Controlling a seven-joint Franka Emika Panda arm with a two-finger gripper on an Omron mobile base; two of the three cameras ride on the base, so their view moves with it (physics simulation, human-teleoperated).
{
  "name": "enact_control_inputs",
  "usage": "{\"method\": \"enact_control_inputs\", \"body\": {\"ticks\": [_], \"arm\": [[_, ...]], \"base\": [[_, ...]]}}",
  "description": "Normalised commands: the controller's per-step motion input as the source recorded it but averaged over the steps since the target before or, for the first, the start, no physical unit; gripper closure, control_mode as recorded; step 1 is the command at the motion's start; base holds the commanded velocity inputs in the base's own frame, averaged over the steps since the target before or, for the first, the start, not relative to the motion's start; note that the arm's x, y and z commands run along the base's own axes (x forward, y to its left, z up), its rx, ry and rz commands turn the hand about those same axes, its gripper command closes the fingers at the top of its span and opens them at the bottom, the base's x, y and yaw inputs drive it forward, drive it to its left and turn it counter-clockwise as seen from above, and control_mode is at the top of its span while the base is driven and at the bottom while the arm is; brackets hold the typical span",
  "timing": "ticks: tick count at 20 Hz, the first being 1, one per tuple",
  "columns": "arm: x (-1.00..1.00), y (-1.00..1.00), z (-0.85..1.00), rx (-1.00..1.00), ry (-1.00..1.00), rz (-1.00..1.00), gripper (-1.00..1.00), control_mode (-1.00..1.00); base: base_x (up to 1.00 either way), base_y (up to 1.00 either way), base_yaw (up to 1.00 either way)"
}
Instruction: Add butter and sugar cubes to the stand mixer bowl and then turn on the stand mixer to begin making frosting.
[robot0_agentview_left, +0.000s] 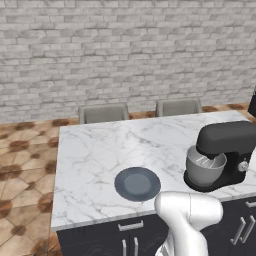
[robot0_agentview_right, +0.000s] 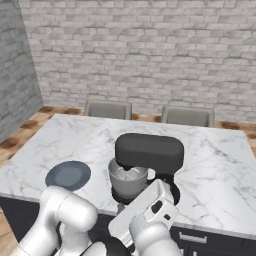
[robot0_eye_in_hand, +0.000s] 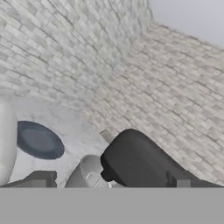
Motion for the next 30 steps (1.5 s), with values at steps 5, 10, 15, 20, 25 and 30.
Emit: {"method": "enact_control_inputs", "body": {"ticks": [5, 10, 15, 20, 25, 30], "arm": [[0.41, 0.03, -0.59, 0.02, -0.06, -0.01, -1.0, -1.0], [0.34, 0.02, -0.17, 0.08, 0.0, -0.09, -1.0, -1.0], [0.07, -0.06, -0.01, 0.1, 0.0, -0.14, -1.0, -1.0], [0.04, -0.16, -0.02, 0.09, 0.02, -0.16, -1.0, -1.0], [0.11, -0.1, -0.05, 0.02, 0.09, -0.15, -1.0, -1.0], [0.04, -0.09, -0.13, -0.01, 0.1, -0.1, -1.0, -1.0]], "base": [[0.0, 0.0, 0.0], [0.0, 0.0, 0.0], [0.0, 0.0, 0.0], [0.0, 0.0, 0.0], [0.0, 0.0, 0.0], [0.0, 0.0, 0.0]]}}
